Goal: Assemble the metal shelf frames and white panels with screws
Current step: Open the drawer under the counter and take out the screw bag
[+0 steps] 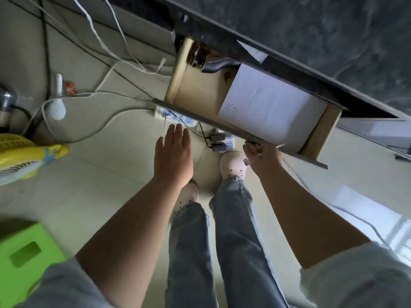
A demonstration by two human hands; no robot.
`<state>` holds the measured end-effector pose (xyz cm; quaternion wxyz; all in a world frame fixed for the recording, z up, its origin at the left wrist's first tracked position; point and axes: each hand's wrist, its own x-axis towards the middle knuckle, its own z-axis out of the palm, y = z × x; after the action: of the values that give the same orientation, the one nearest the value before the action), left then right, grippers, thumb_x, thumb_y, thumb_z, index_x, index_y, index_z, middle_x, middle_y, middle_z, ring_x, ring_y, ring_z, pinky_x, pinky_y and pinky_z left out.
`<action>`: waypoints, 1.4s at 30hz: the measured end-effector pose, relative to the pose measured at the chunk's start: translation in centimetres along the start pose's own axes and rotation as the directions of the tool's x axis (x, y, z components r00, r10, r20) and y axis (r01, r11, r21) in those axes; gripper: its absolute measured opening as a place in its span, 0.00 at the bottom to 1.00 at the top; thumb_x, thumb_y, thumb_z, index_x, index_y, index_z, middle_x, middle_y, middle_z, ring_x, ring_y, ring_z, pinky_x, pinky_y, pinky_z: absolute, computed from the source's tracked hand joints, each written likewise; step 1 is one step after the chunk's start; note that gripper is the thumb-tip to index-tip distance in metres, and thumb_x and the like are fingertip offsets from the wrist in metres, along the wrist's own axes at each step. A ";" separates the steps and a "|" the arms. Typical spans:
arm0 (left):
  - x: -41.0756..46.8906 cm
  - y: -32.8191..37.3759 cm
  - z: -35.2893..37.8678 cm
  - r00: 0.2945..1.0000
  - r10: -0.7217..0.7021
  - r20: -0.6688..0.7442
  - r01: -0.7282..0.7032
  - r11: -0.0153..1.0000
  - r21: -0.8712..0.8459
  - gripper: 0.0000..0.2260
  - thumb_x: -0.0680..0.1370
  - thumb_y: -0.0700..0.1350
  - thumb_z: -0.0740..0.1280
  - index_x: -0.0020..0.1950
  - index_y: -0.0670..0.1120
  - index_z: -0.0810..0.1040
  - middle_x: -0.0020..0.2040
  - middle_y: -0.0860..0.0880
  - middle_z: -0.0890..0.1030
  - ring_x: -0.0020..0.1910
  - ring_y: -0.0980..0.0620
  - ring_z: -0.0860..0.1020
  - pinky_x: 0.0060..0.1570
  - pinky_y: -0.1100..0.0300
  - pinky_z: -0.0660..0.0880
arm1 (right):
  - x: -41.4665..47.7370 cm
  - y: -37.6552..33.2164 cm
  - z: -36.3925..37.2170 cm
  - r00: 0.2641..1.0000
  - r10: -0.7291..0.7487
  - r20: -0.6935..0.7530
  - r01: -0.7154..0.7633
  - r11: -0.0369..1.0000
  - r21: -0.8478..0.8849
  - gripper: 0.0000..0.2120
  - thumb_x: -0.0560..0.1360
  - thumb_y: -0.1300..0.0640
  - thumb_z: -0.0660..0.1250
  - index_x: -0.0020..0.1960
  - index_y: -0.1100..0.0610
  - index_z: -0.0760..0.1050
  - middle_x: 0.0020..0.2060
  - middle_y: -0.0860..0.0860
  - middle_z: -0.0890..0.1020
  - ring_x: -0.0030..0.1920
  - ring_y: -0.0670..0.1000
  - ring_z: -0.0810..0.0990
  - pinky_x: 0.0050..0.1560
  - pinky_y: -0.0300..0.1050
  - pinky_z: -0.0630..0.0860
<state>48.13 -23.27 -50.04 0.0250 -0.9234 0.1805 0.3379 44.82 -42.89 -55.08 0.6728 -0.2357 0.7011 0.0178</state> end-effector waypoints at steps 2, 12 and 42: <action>1.4 1.3 -0.5 1.000 -0.018 0.007 0.018 1.000 0.001 0.28 0.79 0.43 0.55 0.75 0.40 0.47 0.76 0.42 0.49 0.75 0.45 0.47 0.71 0.50 0.53 | 0.6 -2.0 1.1 0.998 -0.004 0.056 0.004 1.000 0.004 0.16 0.76 0.70 0.47 0.37 0.61 0.69 0.32 0.53 0.73 0.27 0.47 0.75 0.28 0.37 0.76; 7.4 5.5 -3.7 0.997 -0.064 -0.040 0.062 0.997 -0.047 0.28 0.79 0.42 0.56 0.75 0.40 0.47 0.76 0.42 0.50 0.75 0.45 0.48 0.71 0.49 0.52 | 3.5 -8.9 7.0 0.957 -0.049 0.285 -0.030 0.964 0.266 0.18 0.80 0.66 0.43 0.43 0.60 0.70 0.43 0.51 0.75 0.64 0.51 0.73 0.67 0.47 0.66; -30.4 -1.7 12.9 0.629 -0.776 0.039 0.659 0.506 -0.556 0.20 0.78 0.40 0.57 0.69 0.42 0.63 0.65 0.43 0.68 0.65 0.43 0.64 0.69 0.49 0.54 | -21.7 22.3 -5.8 0.693 0.346 0.632 0.474 -0.880 -0.038 0.13 0.77 0.64 0.55 0.34 0.61 0.66 0.34 0.56 0.71 0.58 0.60 0.74 0.35 0.40 0.67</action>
<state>19.29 -9.91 -40.81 -0.1068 -0.9136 -0.3182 0.2296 31.10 -18.44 -40.42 0.0142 -0.8600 -0.1732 0.4798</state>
